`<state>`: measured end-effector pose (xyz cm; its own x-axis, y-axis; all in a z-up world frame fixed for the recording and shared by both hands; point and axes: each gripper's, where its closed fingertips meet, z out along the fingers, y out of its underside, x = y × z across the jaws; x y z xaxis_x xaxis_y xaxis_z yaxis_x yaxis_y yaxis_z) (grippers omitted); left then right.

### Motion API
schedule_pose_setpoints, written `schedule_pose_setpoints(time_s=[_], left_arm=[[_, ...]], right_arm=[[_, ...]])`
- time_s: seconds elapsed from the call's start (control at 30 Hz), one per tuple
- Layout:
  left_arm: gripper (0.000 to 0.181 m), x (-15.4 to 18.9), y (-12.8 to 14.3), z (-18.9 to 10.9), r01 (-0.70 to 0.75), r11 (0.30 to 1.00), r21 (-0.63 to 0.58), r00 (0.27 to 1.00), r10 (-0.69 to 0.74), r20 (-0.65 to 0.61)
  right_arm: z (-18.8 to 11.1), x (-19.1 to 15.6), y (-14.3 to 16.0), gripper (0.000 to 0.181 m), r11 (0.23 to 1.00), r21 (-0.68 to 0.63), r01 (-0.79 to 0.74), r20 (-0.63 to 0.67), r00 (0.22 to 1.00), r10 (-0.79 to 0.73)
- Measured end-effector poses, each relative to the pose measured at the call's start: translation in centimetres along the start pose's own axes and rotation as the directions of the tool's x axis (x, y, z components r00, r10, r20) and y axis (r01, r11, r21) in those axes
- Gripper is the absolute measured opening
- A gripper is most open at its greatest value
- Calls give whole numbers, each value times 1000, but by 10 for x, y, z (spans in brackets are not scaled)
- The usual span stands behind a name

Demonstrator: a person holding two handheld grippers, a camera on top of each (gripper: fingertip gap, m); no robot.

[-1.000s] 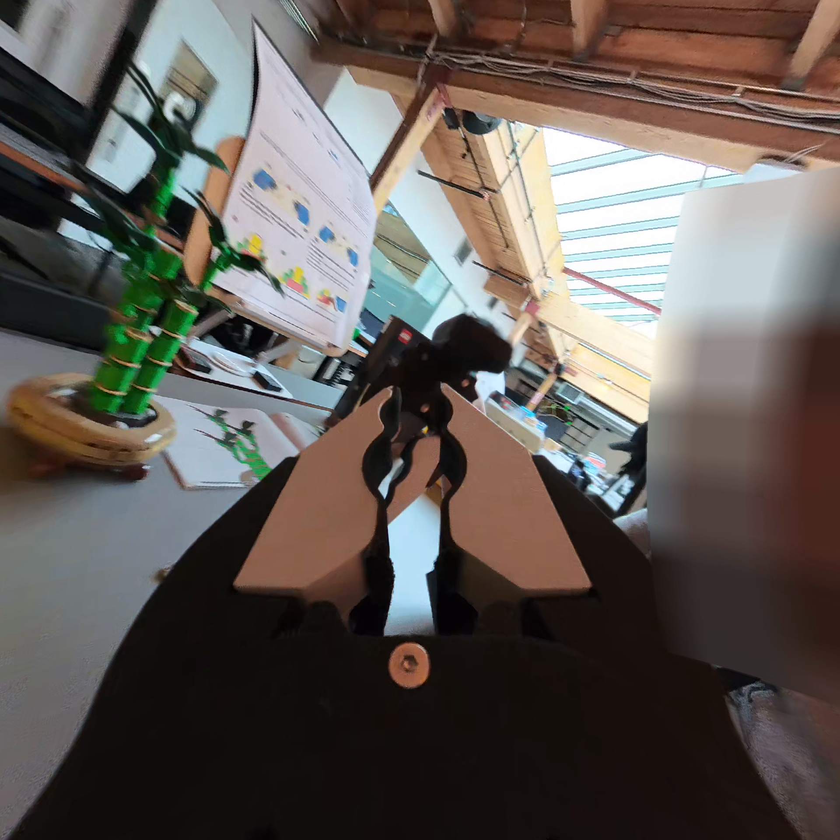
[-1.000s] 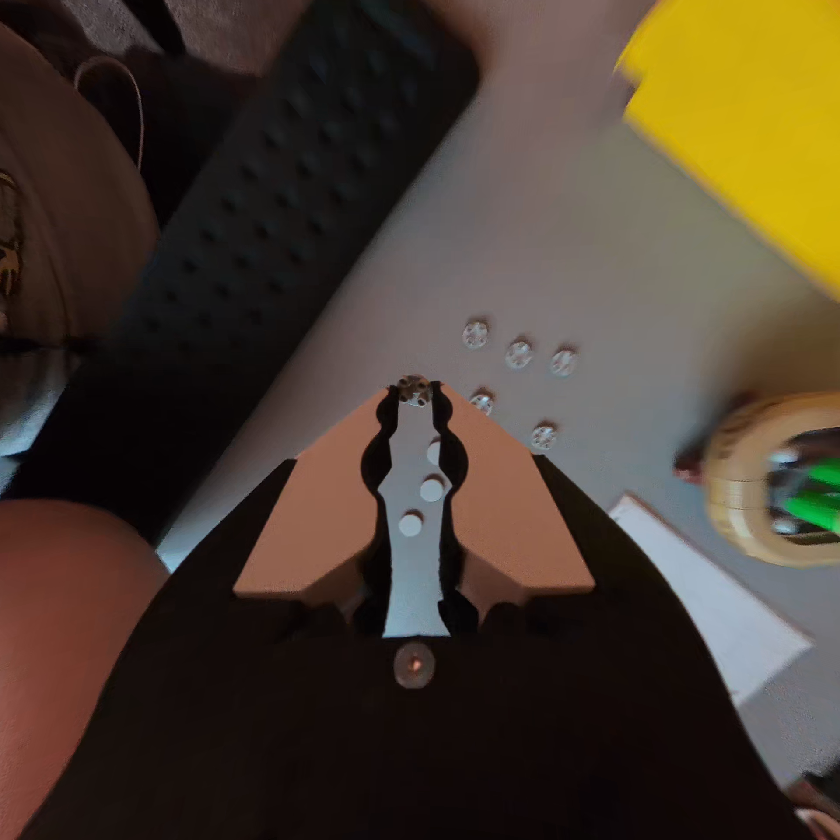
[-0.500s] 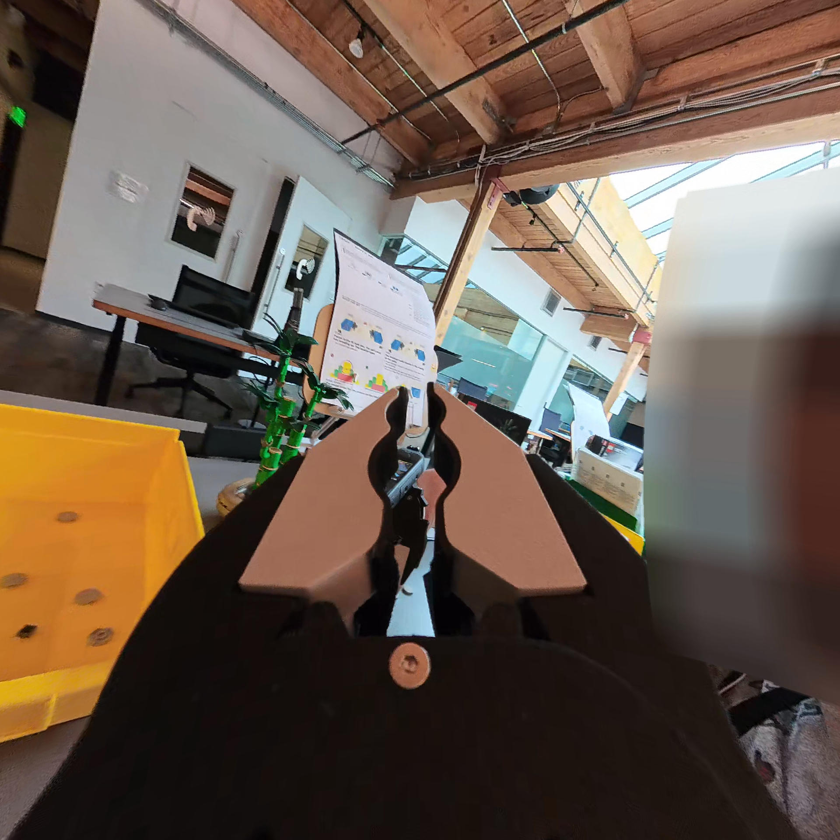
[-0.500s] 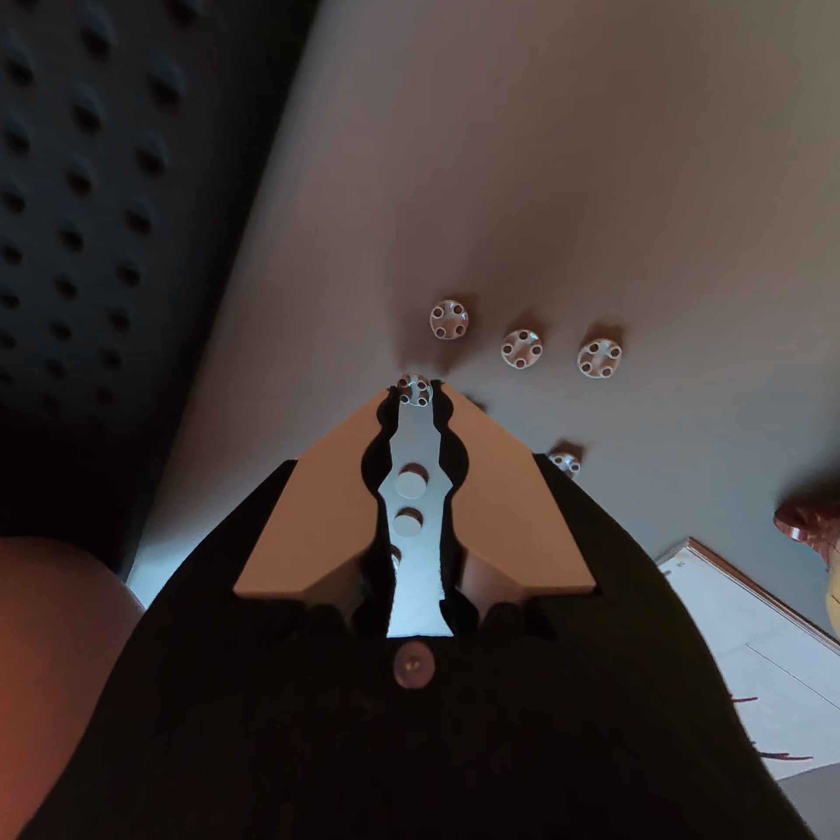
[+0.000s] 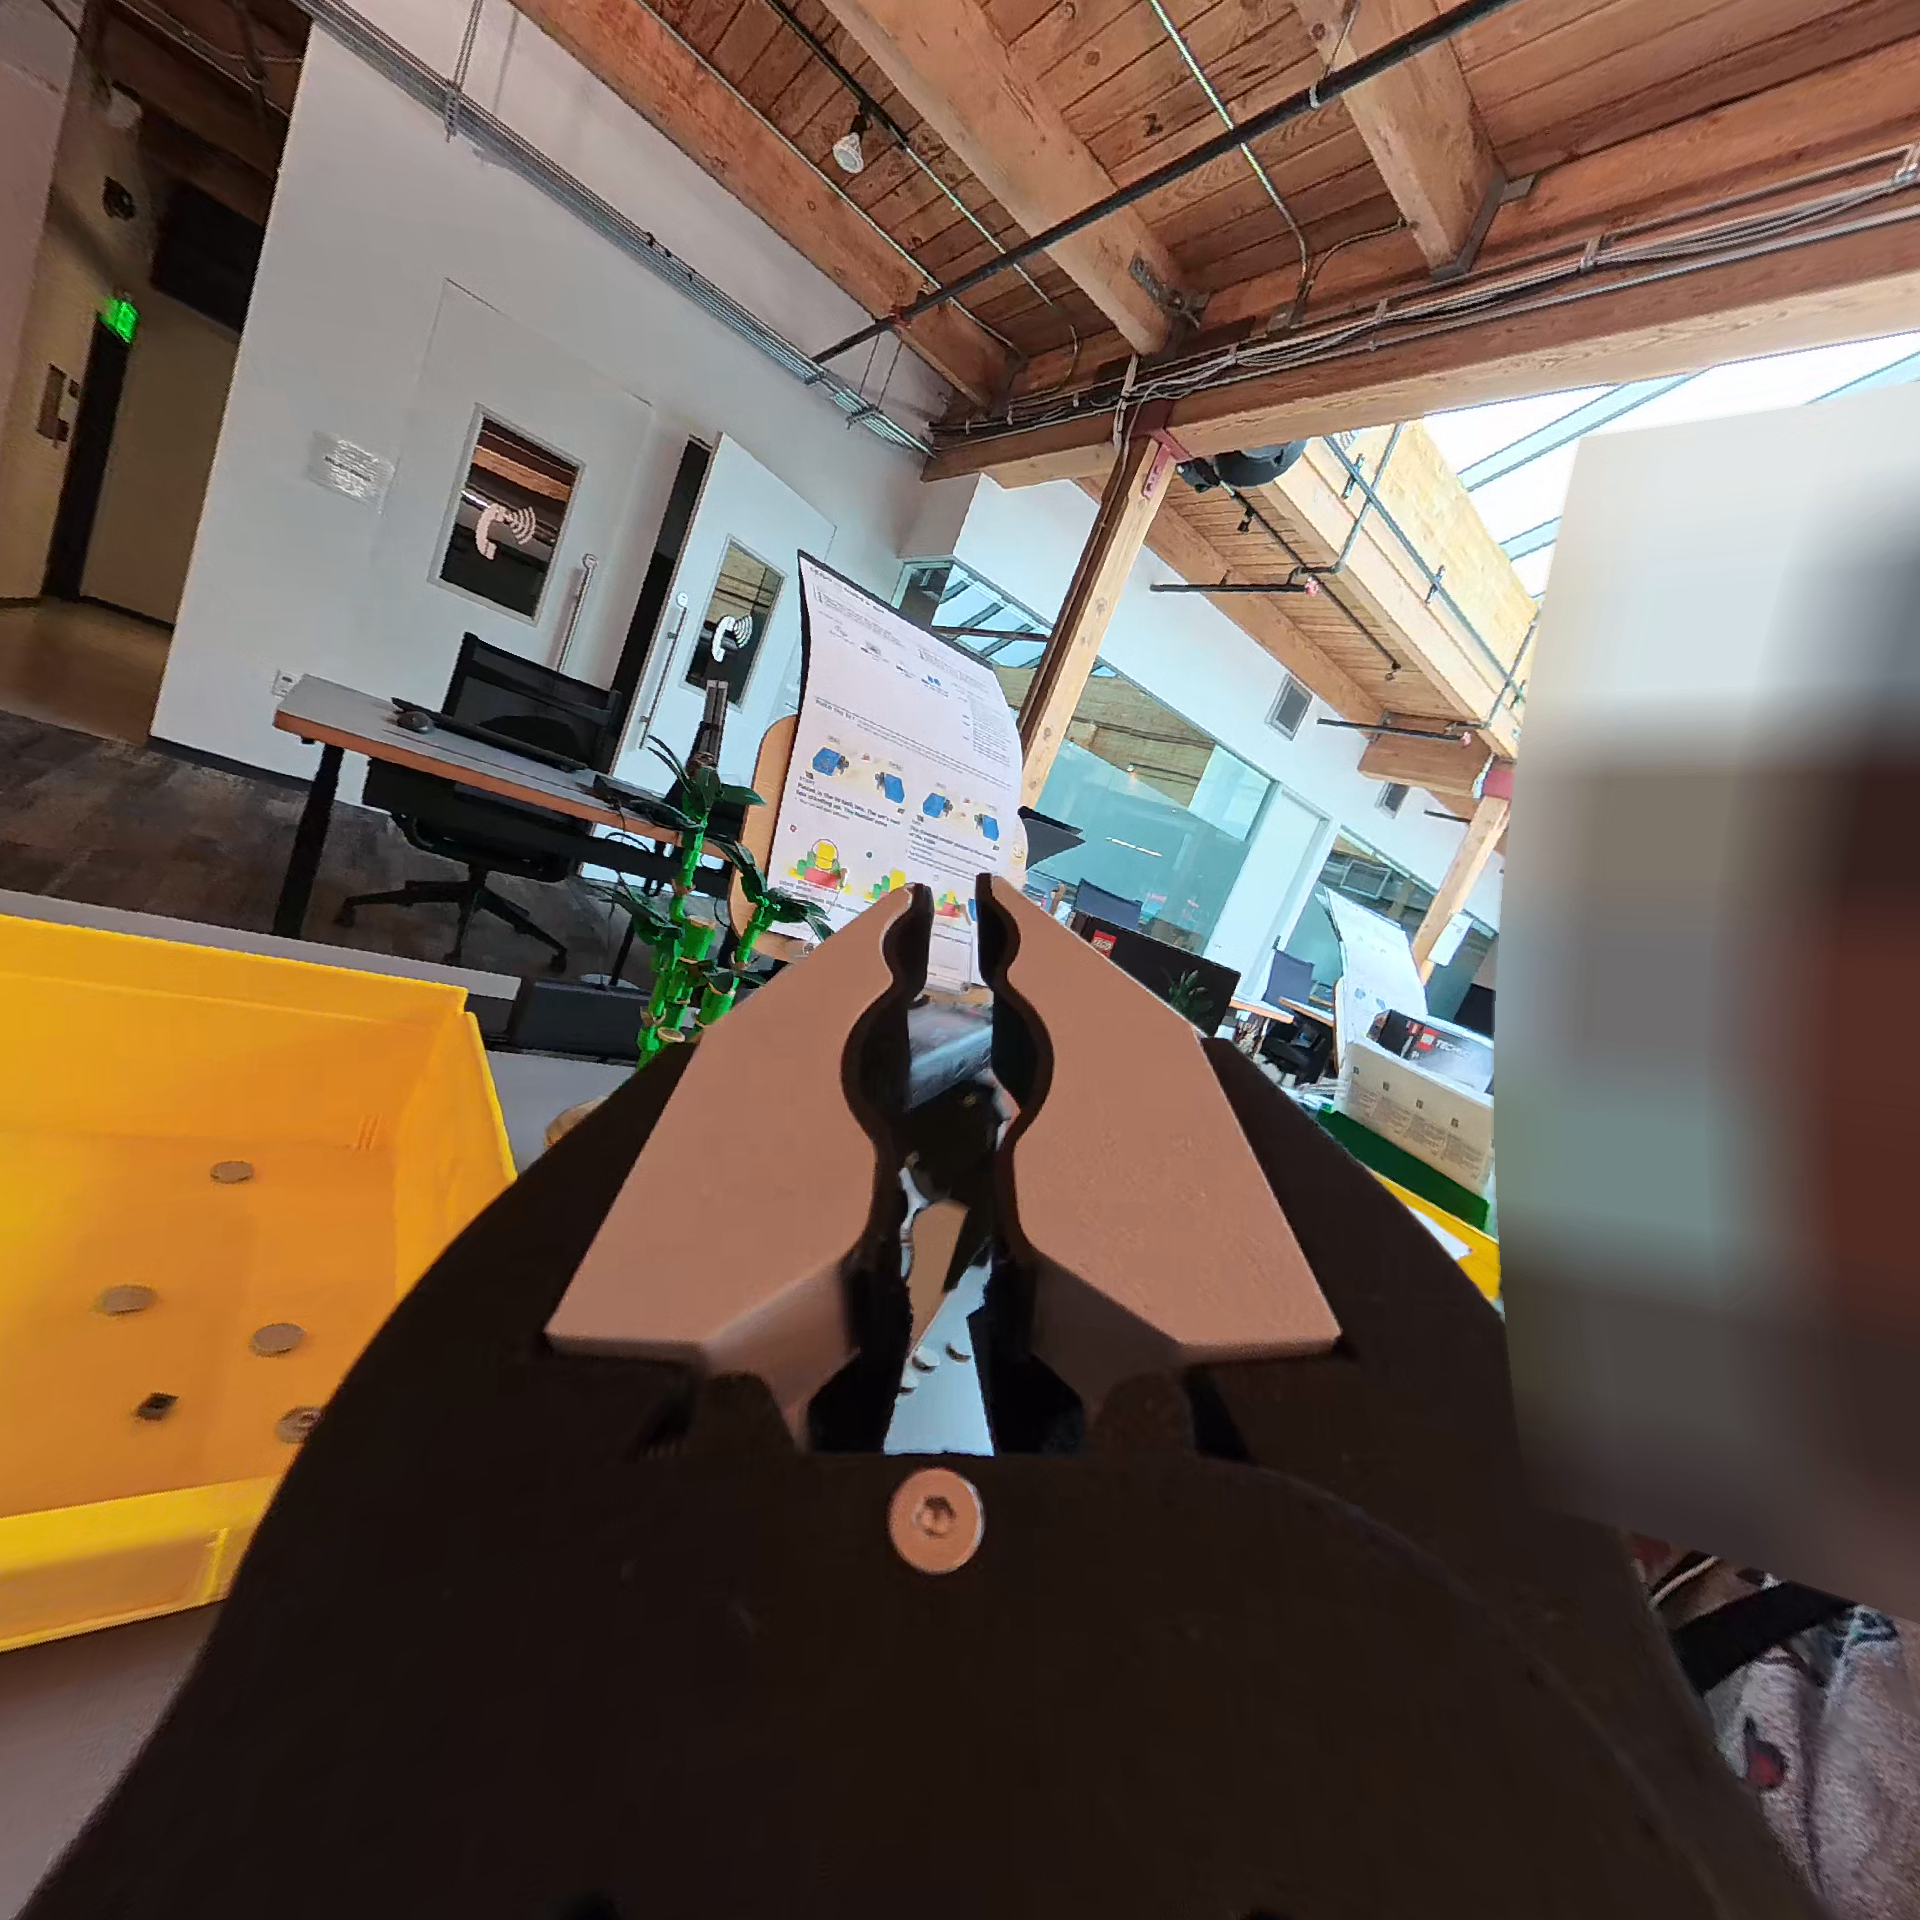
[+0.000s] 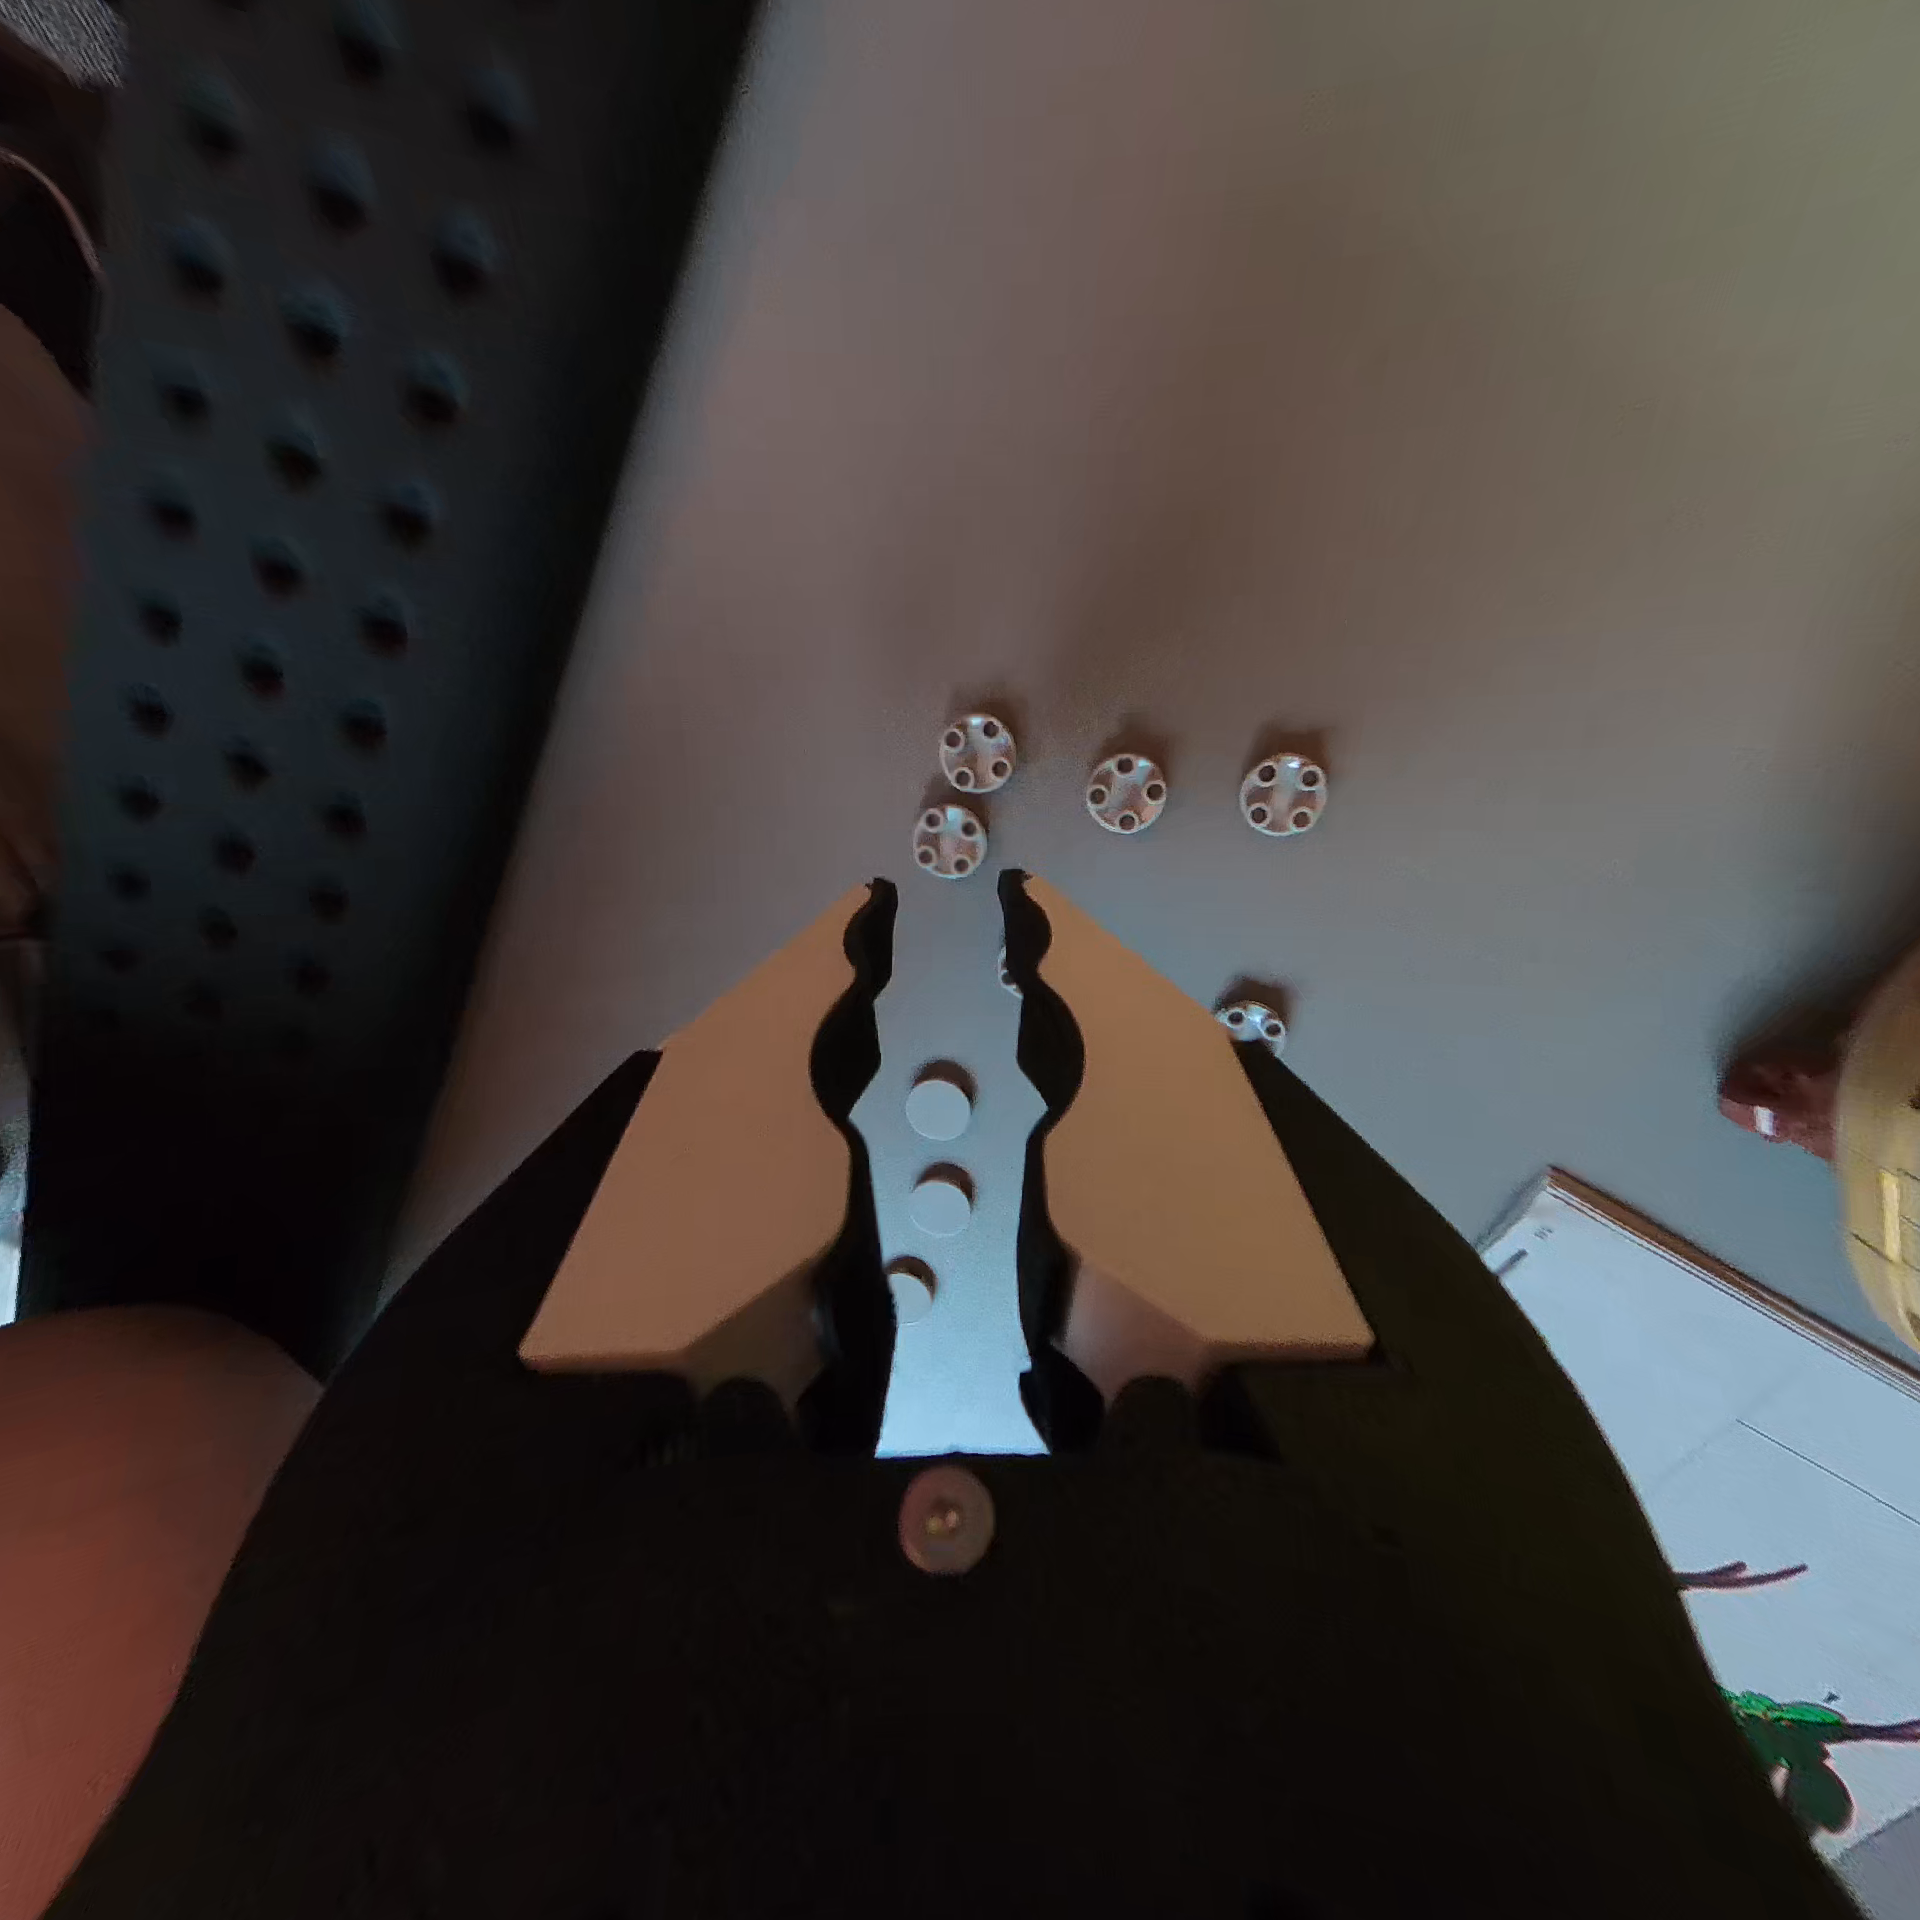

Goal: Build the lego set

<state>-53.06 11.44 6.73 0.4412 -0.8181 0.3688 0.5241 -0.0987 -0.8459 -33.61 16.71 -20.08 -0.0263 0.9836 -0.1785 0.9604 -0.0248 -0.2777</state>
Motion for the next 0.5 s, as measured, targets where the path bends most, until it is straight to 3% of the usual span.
schedule_pose_setpoints(time_s=[0.1, 0.2, 0.33, 0.4, 0.5], left_arm=[[8, -2, -1, -1, -28, 1000, -2, 999, 28, 19], [14, -12, 3, -1, -68, 997, -27, 995, 70, 70], [23, -34, 19, 5, -165, 979, -123, 964, 186, 188], [31, -43, 27, 9, -243, 953, -181, 934, 280, 222], [32, -67, 27, 15, -371, 895, -248, 841, 437, 319]], right_arm=[[-35, 1, -15, 20, 986, 167, 7, -53, 999, 2], [-88, 10, -32, 20, 919, 380, 102, -221, 975, -17], [-171, 10, -53, 32, 735, 613, 289, -460, 887, 35], [-209, 6, -62, 56, 628, 693, 353, -524, 846, 102], [-254, 1, -71, 78, 483, 756, 442, -589, 781, 207]])
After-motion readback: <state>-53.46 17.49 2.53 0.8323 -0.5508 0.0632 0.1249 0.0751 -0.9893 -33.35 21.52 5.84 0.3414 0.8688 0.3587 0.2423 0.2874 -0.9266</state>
